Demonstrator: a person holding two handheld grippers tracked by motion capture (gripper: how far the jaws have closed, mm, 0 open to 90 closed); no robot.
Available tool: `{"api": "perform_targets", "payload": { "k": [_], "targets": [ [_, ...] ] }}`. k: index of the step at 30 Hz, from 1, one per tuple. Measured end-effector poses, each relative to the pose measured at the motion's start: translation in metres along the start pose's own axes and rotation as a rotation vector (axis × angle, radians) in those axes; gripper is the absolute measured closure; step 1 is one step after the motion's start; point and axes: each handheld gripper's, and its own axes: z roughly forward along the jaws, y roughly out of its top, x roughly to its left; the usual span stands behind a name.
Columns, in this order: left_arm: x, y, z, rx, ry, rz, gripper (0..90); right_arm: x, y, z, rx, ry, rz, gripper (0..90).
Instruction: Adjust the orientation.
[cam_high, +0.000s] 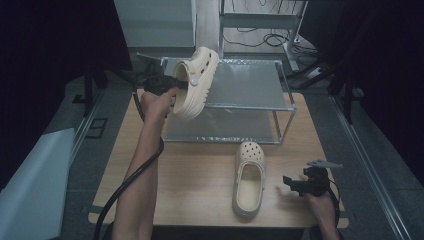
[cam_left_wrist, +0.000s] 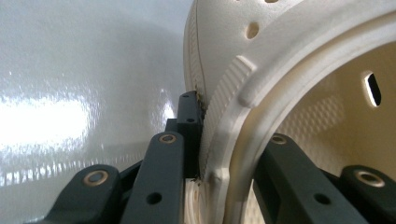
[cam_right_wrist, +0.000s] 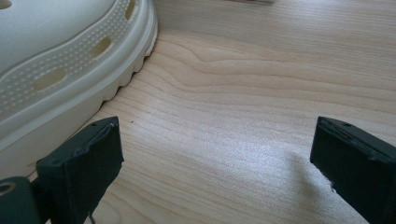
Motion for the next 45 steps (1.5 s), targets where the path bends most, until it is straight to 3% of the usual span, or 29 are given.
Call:
{"api": "perform_targets", "payload": {
  "k": [10,26,31,34,45],
  "targets": [
    [-0.003,0.013,0.007,-0.039,0.037,-0.008,77.3,0.002,0.001,0.001,-0.013,0.023,-0.009,0.6],
    [-0.003,0.031,0.024,-0.098,0.154,-0.023,77.0,0.005,0.002,0.003,-0.007,0.041,-0.025,0.4],
    [-0.001,0.031,0.031,-0.141,0.187,-0.038,77.0,0.005,0.002,0.004,-0.006,0.04,-0.027,0.4],
    [0.0,0.033,0.037,-0.144,0.196,-0.055,77.0,0.005,0.002,0.003,-0.007,0.041,-0.028,0.5],
    [-0.002,0.039,0.055,-0.155,0.272,-0.055,75.0,0.005,0.002,0.003,-0.005,0.04,-0.021,0.5]
  ]
}}
